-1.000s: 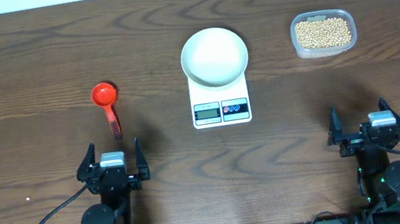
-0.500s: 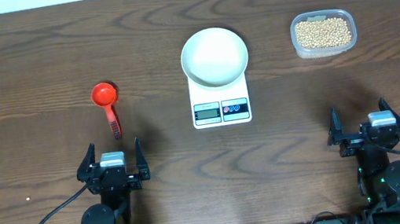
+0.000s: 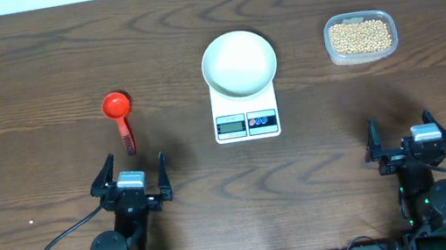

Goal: Scoop item into bowl and weigh 50g on scale
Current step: 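Move the left gripper toward the red scoop handle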

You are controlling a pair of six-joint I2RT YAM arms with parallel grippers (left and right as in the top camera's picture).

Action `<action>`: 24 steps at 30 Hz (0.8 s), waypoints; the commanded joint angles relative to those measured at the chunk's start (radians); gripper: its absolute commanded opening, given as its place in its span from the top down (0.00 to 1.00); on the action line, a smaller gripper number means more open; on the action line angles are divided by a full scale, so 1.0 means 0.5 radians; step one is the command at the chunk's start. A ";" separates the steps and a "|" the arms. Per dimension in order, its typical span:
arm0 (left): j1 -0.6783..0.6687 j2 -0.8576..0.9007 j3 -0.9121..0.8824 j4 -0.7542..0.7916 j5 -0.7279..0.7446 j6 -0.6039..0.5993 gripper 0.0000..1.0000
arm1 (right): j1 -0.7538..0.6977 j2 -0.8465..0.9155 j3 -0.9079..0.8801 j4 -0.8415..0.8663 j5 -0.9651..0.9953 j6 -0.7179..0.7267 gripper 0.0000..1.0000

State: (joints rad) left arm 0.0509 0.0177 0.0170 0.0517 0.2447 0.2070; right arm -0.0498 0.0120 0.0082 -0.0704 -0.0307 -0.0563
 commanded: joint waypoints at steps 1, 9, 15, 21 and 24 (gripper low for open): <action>0.008 0.005 0.031 0.013 0.066 0.000 0.05 | 0.010 -0.008 -0.006 -0.003 -0.017 -0.002 0.01; 0.008 0.225 0.233 -0.011 0.176 0.005 0.05 | 0.010 -0.008 -0.006 -0.003 -0.017 -0.002 0.01; 0.008 0.656 0.489 -0.020 0.340 0.003 0.05 | 0.010 -0.009 -0.006 -0.003 -0.018 -0.002 0.01; 0.008 1.155 0.818 -0.113 0.440 -0.004 0.05 | 0.010 -0.008 -0.006 -0.003 -0.018 -0.002 0.01; 0.008 1.292 0.940 -0.178 0.463 -0.002 0.04 | 0.010 -0.008 -0.006 -0.003 -0.018 -0.002 0.01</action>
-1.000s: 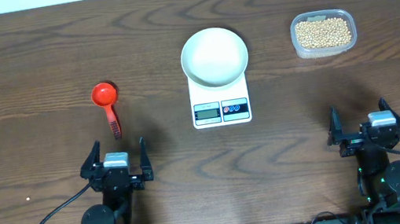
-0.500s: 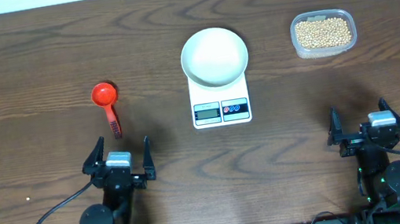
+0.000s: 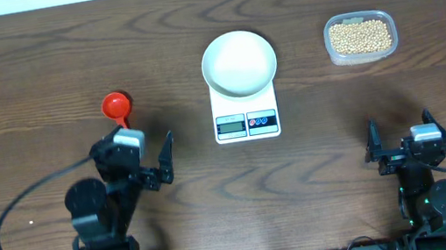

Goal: Scoop item into bowl and weigh 50g on scale
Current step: 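Move the left gripper toward the red scoop handle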

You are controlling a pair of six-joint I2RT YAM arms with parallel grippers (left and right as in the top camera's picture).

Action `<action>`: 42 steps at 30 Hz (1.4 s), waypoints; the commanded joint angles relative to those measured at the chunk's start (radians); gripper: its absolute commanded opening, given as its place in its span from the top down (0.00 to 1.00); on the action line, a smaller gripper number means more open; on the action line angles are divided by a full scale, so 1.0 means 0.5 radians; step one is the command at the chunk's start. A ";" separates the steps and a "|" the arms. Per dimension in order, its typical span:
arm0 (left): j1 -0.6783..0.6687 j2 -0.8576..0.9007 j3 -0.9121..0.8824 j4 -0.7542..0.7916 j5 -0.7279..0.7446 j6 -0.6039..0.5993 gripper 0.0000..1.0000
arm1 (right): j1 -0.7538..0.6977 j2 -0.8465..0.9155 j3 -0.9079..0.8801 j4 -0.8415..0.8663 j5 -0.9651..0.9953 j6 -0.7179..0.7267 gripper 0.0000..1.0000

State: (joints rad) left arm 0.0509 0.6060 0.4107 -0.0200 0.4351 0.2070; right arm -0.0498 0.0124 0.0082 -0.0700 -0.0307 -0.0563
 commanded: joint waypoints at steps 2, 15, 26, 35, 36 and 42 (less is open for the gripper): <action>0.009 0.210 0.229 -0.052 0.089 -0.003 0.05 | 0.010 -0.009 -0.006 -0.004 -0.018 -0.002 0.01; 0.010 0.809 0.780 -0.286 0.089 0.071 0.05 | 0.010 -0.009 -0.006 -0.004 -0.017 -0.002 0.01; 0.011 0.893 0.951 -0.349 0.105 0.018 0.05 | 0.010 -0.009 -0.006 -0.004 -0.018 -0.002 0.01; 0.011 1.041 1.218 -0.546 0.111 0.018 0.05 | 0.010 -0.010 -0.006 -0.004 -0.018 -0.002 0.01; 0.010 1.061 1.235 -0.557 0.111 0.018 0.05 | 0.010 -0.009 -0.006 -0.004 -0.018 -0.002 0.01; 0.011 1.183 1.284 -0.589 0.111 0.019 0.05 | 0.010 -0.009 -0.006 -0.004 -0.018 -0.002 0.01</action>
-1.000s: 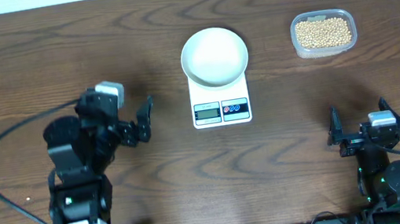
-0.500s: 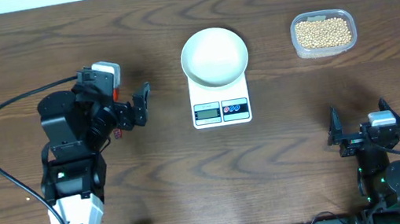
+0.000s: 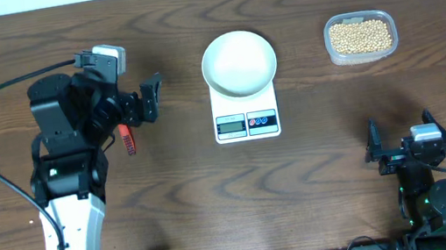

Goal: Scoop item into bowl and weigh 50g on scale
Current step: 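Move the left gripper toward the red scoop handle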

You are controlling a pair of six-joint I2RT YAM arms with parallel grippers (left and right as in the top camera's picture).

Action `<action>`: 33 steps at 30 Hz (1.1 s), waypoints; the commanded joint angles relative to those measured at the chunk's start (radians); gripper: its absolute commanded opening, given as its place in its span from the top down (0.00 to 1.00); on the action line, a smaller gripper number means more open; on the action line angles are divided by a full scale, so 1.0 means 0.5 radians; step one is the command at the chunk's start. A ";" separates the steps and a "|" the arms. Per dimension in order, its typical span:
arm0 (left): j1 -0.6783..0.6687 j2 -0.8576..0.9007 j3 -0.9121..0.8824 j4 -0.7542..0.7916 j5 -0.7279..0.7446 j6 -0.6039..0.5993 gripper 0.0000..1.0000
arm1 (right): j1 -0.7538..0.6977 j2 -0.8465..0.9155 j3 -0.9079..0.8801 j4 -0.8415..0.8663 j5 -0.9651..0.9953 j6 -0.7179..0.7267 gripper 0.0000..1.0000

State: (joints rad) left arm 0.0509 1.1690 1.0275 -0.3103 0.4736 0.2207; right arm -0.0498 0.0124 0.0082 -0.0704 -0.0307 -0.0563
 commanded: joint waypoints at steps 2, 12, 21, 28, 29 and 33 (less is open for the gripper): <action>0.011 0.095 0.050 -0.008 0.034 -0.008 0.05 | 0.010 -0.009 -0.006 -0.003 -0.018 -0.002 0.01; 0.026 0.336 0.245 -0.178 0.079 0.117 0.05 | 0.010 -0.009 -0.006 -0.003 -0.017 -0.002 0.01; 0.150 0.568 0.775 -0.805 0.079 0.291 0.05 | 0.010 -0.010 -0.006 -0.003 -0.017 -0.002 0.01; 0.166 0.648 1.053 -1.151 0.079 0.333 0.05 | 0.010 -0.010 -0.006 -0.003 -0.017 -0.002 0.01; 0.165 0.639 1.053 -1.151 0.079 0.332 0.05 | 0.010 -0.009 -0.006 -0.003 -0.018 -0.002 0.01; 0.165 0.636 1.052 -1.160 0.079 0.327 0.05 | 0.010 -0.010 -0.006 -0.003 -0.018 -0.002 0.01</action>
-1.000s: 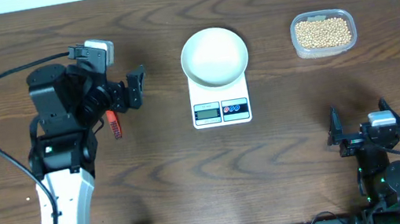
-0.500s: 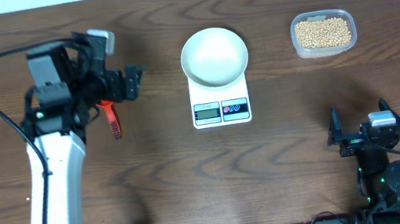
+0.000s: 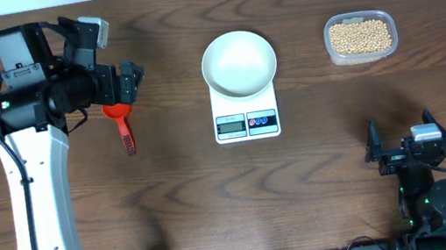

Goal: Scoop item into bowl and weigh 50g on scale
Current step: 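Move the left gripper toward the red scoop handle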

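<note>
The red scoop (image 3: pixel 122 122) lies on the table left of the scale, bowl end away from me, handle toward me. My left gripper (image 3: pixel 126 83) hangs above the scoop's bowl end; its fingers look spread, with nothing between them. The empty white bowl (image 3: pixel 238 62) sits on the white digital scale (image 3: pixel 245 114) at centre. A clear tub of soybeans (image 3: pixel 360 37) stands at the far right. My right gripper (image 3: pixel 403 135) rests open near the front right, far from everything.
The left arm's white link (image 3: pixel 34 197) and its black cable stretch along the table's left side. The wooden table (image 3: pixel 319 173) ends at a pale wall along the far edge.
My left gripper has moved a little further back and to the left, and the arm stands higher over the scoop's bowl end. The scoop, bowl, scale, tub and right arm have not moved.
Both grippers first rested open at the front edge. The left arm then stood beside the scoop's handle, later over the scoop, and now above its bowl end. The scoop has stayed in place and the right arm has stayed parked.
</note>
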You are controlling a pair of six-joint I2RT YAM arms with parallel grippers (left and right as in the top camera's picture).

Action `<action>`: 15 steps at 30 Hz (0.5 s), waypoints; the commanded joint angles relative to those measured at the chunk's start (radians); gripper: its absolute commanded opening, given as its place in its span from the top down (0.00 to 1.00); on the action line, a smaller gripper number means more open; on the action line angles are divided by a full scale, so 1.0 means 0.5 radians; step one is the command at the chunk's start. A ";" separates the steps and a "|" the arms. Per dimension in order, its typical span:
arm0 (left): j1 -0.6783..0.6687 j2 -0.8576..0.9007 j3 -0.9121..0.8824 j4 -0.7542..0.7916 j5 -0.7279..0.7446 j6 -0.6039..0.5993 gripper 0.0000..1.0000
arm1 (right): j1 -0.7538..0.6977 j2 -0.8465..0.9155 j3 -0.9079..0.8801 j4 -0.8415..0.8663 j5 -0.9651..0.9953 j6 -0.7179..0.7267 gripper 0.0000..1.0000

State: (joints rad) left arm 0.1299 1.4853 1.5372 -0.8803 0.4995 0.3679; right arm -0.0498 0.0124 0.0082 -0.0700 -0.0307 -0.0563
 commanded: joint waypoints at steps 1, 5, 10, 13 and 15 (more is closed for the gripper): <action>0.007 0.003 0.033 -0.044 0.027 0.023 0.05 | 0.010 -0.009 -0.006 -0.004 -0.017 -0.002 0.01; 0.007 0.004 0.033 -0.110 0.025 0.026 0.05 | 0.010 -0.009 -0.006 -0.004 -0.018 -0.002 0.01; 0.013 0.031 0.032 -0.085 -0.114 0.033 0.05 | 0.010 -0.010 -0.006 -0.004 -0.017 -0.002 0.01; 0.013 0.090 0.032 -0.082 -0.361 -0.003 0.05 | 0.010 -0.009 -0.006 -0.004 -0.018 -0.002 0.01; 0.013 0.152 0.032 -0.063 -0.589 -0.108 0.05 | 0.010 -0.009 -0.006 -0.004 -0.017 -0.002 0.01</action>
State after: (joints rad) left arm 0.1303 1.5066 1.5372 -0.9165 0.3866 0.3603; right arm -0.0498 0.0124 0.0082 -0.0704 -0.0307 -0.0563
